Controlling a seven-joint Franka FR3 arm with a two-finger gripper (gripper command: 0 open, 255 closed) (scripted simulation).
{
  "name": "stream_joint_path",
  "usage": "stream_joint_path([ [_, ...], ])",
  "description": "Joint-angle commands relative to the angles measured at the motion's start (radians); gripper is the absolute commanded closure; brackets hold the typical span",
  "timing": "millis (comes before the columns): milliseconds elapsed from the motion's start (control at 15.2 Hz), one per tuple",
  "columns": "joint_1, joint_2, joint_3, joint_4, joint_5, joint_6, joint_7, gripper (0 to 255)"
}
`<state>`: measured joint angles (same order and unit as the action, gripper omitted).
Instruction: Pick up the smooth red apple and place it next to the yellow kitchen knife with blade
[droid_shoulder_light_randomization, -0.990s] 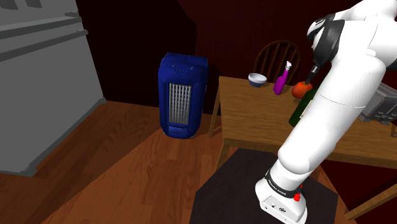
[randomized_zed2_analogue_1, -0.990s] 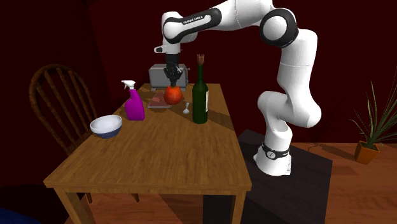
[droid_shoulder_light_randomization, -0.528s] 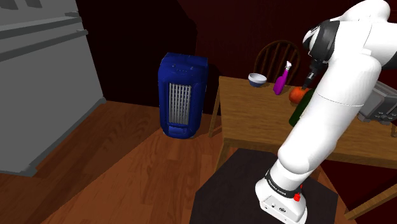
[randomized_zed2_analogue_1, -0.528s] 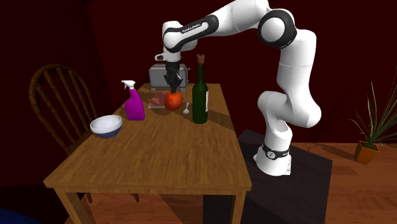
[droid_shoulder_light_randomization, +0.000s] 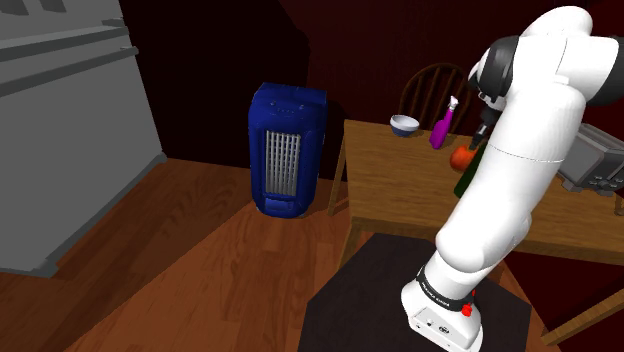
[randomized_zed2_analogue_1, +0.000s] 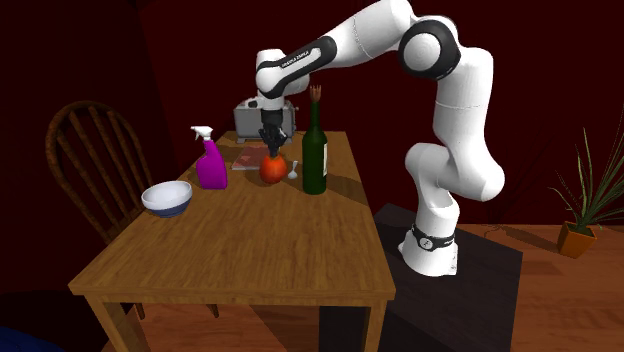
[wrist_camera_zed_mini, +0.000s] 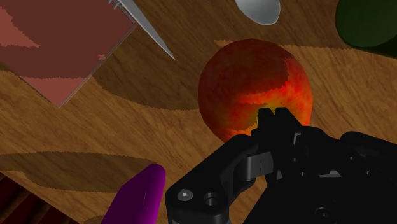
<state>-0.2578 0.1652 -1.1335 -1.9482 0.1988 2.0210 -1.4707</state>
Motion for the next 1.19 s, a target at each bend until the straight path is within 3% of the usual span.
stream_joint_path([
  [0,-0.004,0.011,0.006,-0.024,0.014,0.028,-0.009,255],
  [528,-0.005,0.011,0.006,-0.024,0.014,0.028,-0.009,255],
  [594,-0.005,0.011,0.006,-0.024,0.014,0.028,-0.009,0],
  [924,-0.005,0.011,0.006,-0.024,0.014,0.028,-0.009,0],
  [1122,0.025,-0.046,-0.017,0.041,-0.049,-0.059,0.034,0],
])
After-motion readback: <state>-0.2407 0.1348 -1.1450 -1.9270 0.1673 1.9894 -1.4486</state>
